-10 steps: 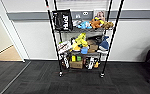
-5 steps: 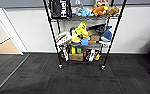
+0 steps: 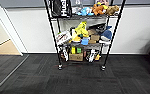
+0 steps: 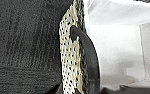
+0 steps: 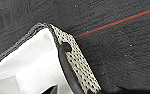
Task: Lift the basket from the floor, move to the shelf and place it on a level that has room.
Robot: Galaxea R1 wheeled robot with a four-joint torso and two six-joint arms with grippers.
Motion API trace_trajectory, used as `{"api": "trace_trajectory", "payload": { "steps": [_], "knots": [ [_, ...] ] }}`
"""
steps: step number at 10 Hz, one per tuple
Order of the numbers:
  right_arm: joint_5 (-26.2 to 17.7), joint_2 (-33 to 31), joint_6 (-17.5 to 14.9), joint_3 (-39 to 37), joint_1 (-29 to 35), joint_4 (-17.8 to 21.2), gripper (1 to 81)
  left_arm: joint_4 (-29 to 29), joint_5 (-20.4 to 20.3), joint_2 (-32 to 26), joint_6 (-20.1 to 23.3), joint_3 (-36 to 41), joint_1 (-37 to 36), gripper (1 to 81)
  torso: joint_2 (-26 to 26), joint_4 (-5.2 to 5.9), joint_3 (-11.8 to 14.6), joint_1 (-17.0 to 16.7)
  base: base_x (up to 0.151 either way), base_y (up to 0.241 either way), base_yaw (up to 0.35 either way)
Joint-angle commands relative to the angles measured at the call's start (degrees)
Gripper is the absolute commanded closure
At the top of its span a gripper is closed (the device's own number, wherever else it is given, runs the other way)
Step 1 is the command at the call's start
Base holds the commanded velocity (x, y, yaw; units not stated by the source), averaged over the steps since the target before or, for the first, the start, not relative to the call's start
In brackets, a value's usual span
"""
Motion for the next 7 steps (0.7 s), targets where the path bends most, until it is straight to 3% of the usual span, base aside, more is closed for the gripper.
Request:
{"api": "trace_trajectory", "payload": {
  "steps": [1, 3, 4, 6, 7],
  "knots": [
    [-3.6, 0.9, 0.0, -0.4, 7.0, 1.2, 1.0, -1.0, 3.5, -0.5, 0.2, -0.1, -5.1, 1.0, 0.2, 0.0, 0.0, -0.1, 0.0, 0.0, 0.0],
    [-3.6, 2.6, 0.0, -1.7, 7.5, 1.2, 1.0, -0.8, 3.5, -0.9, 0.3, 0.1, -5.1, 1.0, -1.5, 0.0, 0.0, 0.9, 0.0, 0.0, 0.0],
    [-3.6, 3.2, 0.0, -2.3, 7.6, 1.1, 1.0, -0.8, 3.5, -0.9, 0.3, 0.1, -5.1, 1.0, -1.8, 0.0, -5.1, 1.2, 0.0, 0.0, 0.0],
    [-3.6, 4.7, 0.0, -3.4, 7.9, 1.0, 1.0, -0.8, 3.1, -0.8, 0.3, 0.1, -5.1, 1.0, -1.6, 0.0, -6.4, 1.1, 0.0, 0.0, 0.0],
    [-3.5, 5.2, 0.0, -4.2, 8.4, 1.0, 1.0, -0.7, 2.8, -0.7, 0.3, 0.0, -5.3, 1.0, -1.6, 0.0, -2.6, 1.1, 0.0, 0.0, 0.0]
  ]
}}
